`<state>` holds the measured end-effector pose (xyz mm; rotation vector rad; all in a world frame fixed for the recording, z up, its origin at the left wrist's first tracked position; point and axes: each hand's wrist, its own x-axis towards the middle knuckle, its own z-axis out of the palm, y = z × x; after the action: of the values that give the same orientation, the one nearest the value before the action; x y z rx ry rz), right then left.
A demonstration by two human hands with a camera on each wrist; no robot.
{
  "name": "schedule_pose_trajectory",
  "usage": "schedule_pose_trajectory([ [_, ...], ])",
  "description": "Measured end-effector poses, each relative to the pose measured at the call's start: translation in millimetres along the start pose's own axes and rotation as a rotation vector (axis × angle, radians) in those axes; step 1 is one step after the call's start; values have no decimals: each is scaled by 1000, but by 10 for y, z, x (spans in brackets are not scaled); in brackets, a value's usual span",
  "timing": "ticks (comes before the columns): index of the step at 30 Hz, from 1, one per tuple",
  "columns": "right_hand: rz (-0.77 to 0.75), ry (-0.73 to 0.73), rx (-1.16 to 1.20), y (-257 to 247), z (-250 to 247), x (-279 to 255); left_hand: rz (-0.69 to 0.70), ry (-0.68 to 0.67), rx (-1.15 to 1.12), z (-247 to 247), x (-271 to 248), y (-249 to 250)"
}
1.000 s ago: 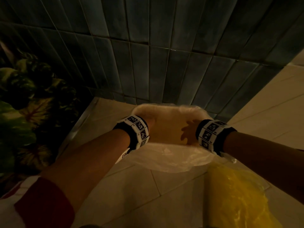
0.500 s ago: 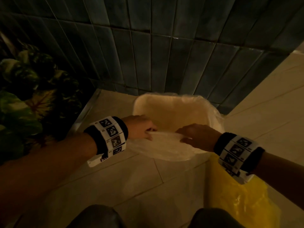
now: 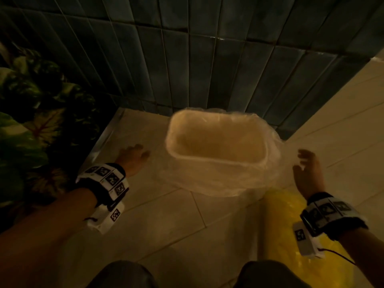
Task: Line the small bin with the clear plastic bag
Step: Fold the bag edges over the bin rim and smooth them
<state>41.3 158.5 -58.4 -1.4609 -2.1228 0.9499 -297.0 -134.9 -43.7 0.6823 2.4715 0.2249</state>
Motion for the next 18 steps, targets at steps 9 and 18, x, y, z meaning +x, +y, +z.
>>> schedule_pose_trajectory([
  [9, 247, -597, 46, 287, 641, 14, -86, -199, -275, 565, 82, 320],
  [18, 257, -297, -109, 297, 687, 229, -153, 56, -346, 586, 281, 280],
])
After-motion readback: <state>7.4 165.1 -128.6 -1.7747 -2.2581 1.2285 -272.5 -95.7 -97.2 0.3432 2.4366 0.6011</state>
